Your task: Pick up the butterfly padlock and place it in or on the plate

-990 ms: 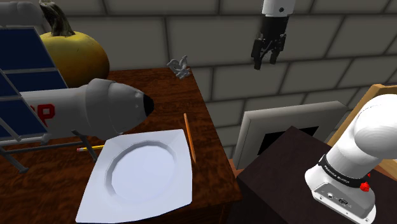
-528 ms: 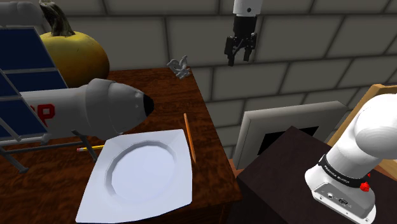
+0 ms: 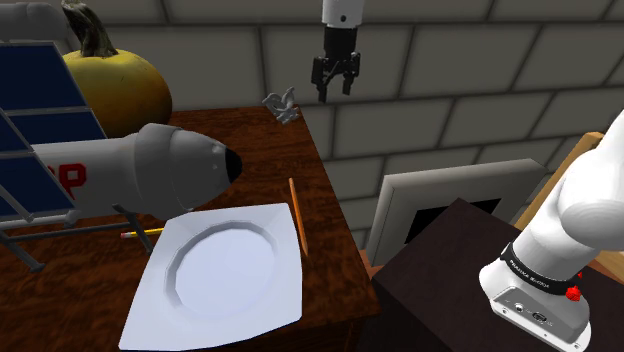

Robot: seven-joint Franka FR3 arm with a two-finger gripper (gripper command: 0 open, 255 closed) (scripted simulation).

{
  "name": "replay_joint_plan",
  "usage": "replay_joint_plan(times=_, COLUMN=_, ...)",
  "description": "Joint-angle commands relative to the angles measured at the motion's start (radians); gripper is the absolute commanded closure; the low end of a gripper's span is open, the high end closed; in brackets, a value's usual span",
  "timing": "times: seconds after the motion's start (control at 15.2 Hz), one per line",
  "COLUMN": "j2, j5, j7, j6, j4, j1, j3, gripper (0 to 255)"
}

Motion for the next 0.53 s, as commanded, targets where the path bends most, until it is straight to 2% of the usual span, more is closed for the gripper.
replay_joint_plan(times=0.0, j2=0.071, j5=-0.006, j7=0.003, j6=-0.002, j4=0.081, j1=0.009, j3=0.009, gripper=0)
replay_joint_plan(times=0.46, j2=0.361, j5=-0.045, j7=0.016, j6=-0.071, j4=0.462, j1=0.058, j3=0.035, gripper=0)
